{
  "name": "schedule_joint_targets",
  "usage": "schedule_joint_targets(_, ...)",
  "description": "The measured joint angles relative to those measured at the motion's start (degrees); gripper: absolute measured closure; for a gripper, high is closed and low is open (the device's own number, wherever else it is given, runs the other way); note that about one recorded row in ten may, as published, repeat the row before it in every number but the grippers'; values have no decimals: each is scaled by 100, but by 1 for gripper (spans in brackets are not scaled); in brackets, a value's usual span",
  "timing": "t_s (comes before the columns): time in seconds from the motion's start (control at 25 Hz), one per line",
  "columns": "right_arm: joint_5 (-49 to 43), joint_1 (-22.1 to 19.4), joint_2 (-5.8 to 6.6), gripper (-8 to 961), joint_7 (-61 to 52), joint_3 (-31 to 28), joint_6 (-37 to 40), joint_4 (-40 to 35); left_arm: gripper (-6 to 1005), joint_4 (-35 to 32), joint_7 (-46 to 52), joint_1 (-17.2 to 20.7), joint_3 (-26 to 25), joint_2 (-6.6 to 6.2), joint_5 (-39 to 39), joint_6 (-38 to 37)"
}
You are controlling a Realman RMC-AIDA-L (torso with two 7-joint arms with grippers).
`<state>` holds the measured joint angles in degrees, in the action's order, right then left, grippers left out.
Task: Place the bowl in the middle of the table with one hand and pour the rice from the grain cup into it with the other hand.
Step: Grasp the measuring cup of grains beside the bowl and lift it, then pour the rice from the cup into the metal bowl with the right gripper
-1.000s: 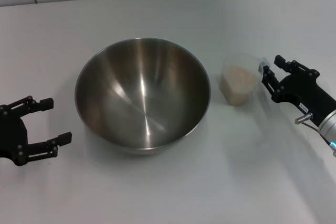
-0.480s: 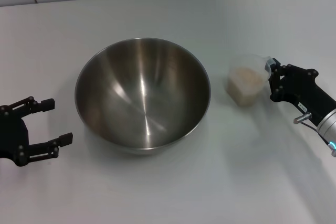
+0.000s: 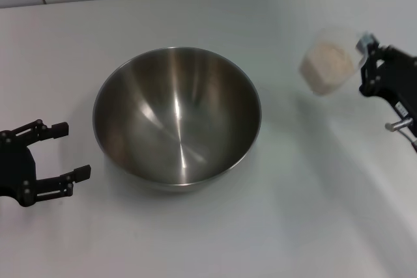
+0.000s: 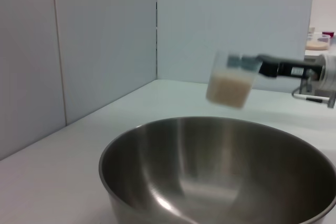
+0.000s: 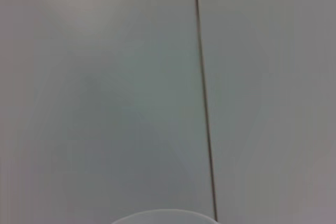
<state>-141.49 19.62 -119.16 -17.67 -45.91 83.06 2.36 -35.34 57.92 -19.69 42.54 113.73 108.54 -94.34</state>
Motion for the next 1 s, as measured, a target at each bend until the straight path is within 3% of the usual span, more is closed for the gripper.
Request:
schedule_joint_targets(0.2, -9, 83, -8, 945, 1021, 8, 848, 327, 137, -16, 0, 1, 0, 10, 2, -28)
schedule_joint_targets(0.28, -95, 185, -17, 944, 2066, 100, 920, 733, 137, -16, 0, 1, 0, 10, 2, -28)
schedule_joint_targets(0.36, -121, 246, -27, 943, 2408, 153, 884, 818, 137, -17, 0, 1, 0, 8, 11, -100)
schedule_joint_targets(0.56, -164, 525, -70, 941, 5185, 785, 81, 1398, 136, -17, 1, -14, 0, 2, 12, -148)
schedule_joint_targets(0.76, -167, 597, -72, 938, 8249, 1021, -861, 1926, 136, -17, 4, -31, 0, 2, 17, -174)
schedule_joint_targets(1.0, -263, 717, -72, 936, 10418, 1116, -1000, 2011, 136, -17, 7, -38, 0, 6, 21, -223)
